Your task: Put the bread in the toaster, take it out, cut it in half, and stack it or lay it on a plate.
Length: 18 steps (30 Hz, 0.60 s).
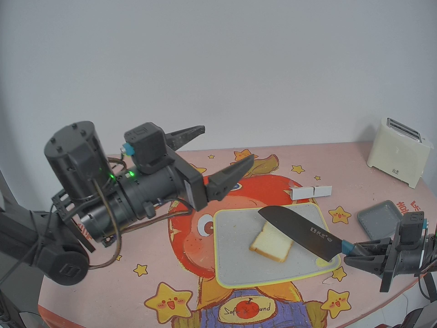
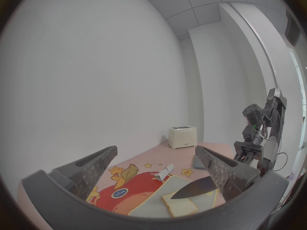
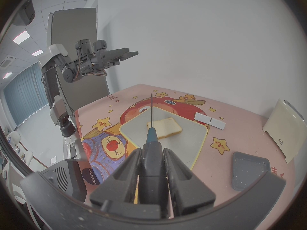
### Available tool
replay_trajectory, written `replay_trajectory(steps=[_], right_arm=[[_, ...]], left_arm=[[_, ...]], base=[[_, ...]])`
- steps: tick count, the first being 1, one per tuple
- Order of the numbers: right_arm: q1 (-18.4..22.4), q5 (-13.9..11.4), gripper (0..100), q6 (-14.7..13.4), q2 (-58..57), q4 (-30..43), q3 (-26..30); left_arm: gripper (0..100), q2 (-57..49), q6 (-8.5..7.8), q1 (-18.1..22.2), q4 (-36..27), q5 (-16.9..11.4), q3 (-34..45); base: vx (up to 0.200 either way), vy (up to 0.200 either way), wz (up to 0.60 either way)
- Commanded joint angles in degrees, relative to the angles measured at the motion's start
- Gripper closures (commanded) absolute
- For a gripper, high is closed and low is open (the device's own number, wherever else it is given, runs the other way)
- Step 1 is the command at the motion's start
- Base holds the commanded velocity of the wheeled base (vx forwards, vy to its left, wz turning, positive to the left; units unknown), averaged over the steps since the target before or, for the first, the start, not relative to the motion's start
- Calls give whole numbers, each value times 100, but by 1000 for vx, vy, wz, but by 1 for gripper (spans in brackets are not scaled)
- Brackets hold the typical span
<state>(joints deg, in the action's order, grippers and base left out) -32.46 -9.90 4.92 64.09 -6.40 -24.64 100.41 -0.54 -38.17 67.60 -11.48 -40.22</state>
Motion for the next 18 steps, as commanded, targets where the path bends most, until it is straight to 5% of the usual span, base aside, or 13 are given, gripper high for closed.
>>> replay_trajectory(steps=[1, 6, 7, 18], right_arm=[[-6, 23, 100, 35, 183, -10, 38], [47, 41, 100, 44, 210, -10, 38], [30, 41, 100, 44, 210, -19, 38], [47, 49, 100, 44, 315, -72, 38]], left_arm=[[0, 585, 18, -94, 166, 76, 146], [0, 505, 18, -209, 166, 138, 154], [100, 505, 18, -270, 175, 138, 146], [100, 620, 27, -780, 192, 111, -39]], base=[[0, 0, 0], [0, 0, 0], [0, 0, 0], [0, 0, 0]])
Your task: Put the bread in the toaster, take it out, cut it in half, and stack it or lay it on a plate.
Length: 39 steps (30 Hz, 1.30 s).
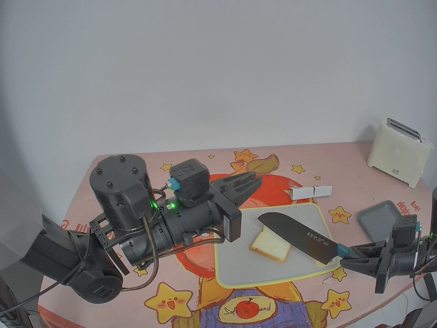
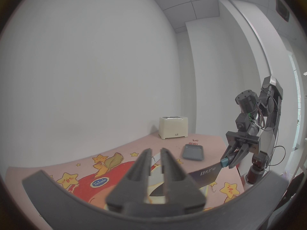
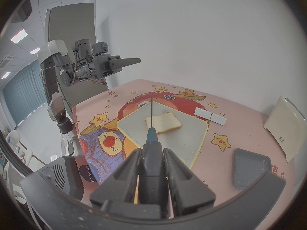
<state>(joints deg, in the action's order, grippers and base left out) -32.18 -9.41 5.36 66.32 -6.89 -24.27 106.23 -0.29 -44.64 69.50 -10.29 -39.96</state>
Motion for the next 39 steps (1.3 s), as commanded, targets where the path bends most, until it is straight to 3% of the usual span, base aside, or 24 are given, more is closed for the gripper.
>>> replay_trajectory(steps=[1, 7, 12, 29, 39], right_arm=[[28, 1, 100, 0, 127, -41, 1], [37, -17, 100, 9, 347, -58, -34], [37, -26, 100, 9, 628, -375, 1], [344, -26, 100, 9, 1340, -1236, 124], [309, -34, 100, 79, 1384, -1289, 186]], left_arm=[[100, 82, -6, -132, 2, -26, -56], [100, 276, 12, -141, 117, -122, -144], [100, 750, 284, -150, 503, -122, -284], [100, 750, 258, -264, 538, -87, -398], [100, 759, 258, -256, 538, -79, -416]], base=[[0, 0, 0], [0, 0, 0], [0, 0, 0], [0, 0, 0], [0, 0, 0]])
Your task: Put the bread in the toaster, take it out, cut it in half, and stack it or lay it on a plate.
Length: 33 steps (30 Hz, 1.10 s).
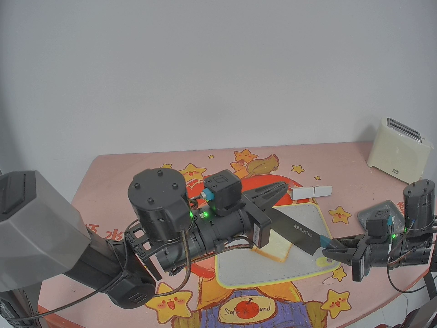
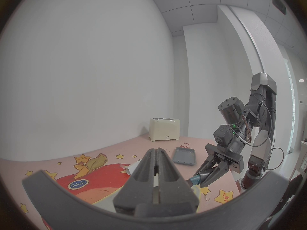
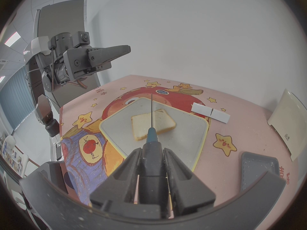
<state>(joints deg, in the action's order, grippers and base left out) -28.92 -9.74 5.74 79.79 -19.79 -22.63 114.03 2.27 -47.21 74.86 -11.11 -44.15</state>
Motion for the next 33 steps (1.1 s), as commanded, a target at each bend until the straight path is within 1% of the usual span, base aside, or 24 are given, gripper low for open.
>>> replay_trajectory(steps=[1, 12, 17, 18, 21, 26, 30, 33], right_arm=[[-18, -2, 100, 41, 37, 1, 21], [-35, -2, 100, 50, 72, 1, 74], [-35, -2, 100, 50, 81, 1, 74], [-35, -2, 100, 50, 81, 1, 83], [-35, -2, 100, 50, 81, 1, 83], [-35, -2, 100, 50, 63, 1, 83], [-35, -2, 100, 50, 54, 1, 83], [-35, -2, 100, 50, 54, 1, 83]], left_arm=[[100, -21, 2, 2, 2, 3, 3], [100, -4, -7, -7, 2, 12, 12], [100, 163, -16, -7, 2, 12, -5], [100, 242, -86, -33, 2, 3, -5], [100, 330, -112, -42, -7, 3, -14], [100, 506, -77, -42, -7, 21, -181], [100, 629, -33, -42, -7, 100, -445], [100, 656, -33, -33, -24, 109, -542]], base=[[0, 0, 0], [0, 0, 0], [0, 0, 0], [0, 0, 0], [0, 0, 0], [0, 0, 0], [0, 0, 0], [0, 0, 0]])
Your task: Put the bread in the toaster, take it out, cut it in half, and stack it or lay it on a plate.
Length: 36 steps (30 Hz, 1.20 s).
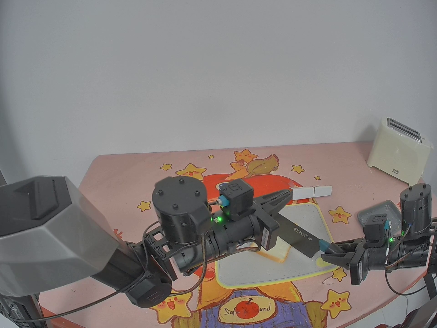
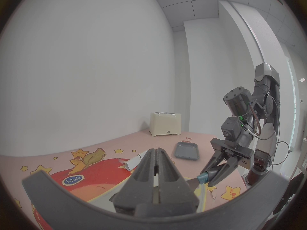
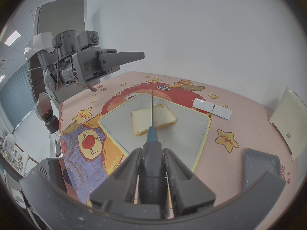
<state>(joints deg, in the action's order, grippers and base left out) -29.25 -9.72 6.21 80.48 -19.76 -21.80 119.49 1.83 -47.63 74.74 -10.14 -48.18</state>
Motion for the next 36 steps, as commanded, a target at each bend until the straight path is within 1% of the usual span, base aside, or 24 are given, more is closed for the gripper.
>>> replay_trajectory(steps=[1, 6, 9, 12, 31, 36], right_arm=[[-2, -4, 100, 4, -15, -1, 35], [-116, -4, 100, 4, -33, -1, 79], [-125, -4, 100, 4, -33, -1, 79], [-125, -4, 100, 4, -24, -10, 79], [-152, 14, 100, 12, -50, -10, 123], [-169, 31, 100, 56, -129, -10, 123]], left_arm=[[100, 118, 19, 8, -74, 12, -201], [100, 83, 11, 70, -671, -5, -350], [100, 57, 2, 131, -1040, -32, -596], [100, 57, 2, 245, -1199, -49, -851], [100, 65, 2, 228, -1084, -40, -640], [100, 109, 2, 210, -1084, -32, -640]], base=[[0, 0, 0], [0, 0, 0], [0, 0, 0], [0, 0, 0], [0, 0, 0], [0, 0, 0]])
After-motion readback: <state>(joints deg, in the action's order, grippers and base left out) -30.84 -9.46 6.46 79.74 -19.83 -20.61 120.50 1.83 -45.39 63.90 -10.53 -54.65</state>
